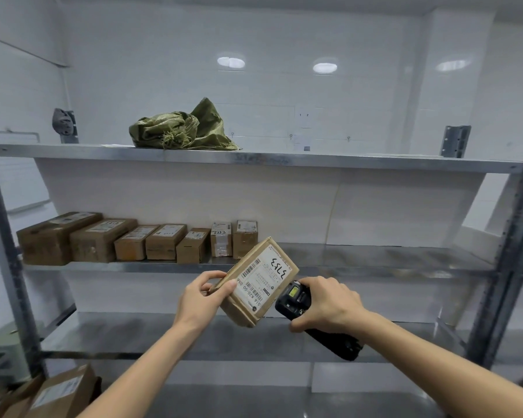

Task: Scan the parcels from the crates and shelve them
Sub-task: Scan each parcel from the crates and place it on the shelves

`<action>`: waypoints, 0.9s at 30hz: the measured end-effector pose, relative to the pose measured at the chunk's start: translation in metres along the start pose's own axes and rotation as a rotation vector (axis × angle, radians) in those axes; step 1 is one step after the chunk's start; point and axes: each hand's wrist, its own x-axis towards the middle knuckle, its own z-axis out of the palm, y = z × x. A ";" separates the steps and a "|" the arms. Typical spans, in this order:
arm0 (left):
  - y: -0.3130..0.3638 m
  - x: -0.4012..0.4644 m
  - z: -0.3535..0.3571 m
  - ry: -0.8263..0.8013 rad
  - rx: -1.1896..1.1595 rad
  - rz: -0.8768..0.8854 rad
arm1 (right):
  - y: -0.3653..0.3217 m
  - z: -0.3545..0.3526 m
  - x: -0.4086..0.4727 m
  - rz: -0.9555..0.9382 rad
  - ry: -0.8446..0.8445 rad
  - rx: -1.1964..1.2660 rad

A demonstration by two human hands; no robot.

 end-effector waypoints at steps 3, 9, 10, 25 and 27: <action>-0.002 0.000 0.009 -0.023 -0.042 -0.040 | 0.003 0.002 -0.002 0.002 -0.021 0.170; 0.017 -0.010 0.036 -0.092 -0.179 -0.098 | 0.012 0.002 -0.012 -0.103 0.015 0.471; 0.017 -0.011 0.038 -0.111 -0.183 -0.103 | 0.013 0.001 -0.014 -0.109 0.032 0.492; 0.018 0.016 0.090 -0.259 -0.190 0.006 | 0.075 -0.016 0.027 -0.130 0.049 0.683; 0.013 0.031 0.102 -0.226 -0.182 0.013 | 0.087 -0.015 0.048 -0.138 0.036 0.701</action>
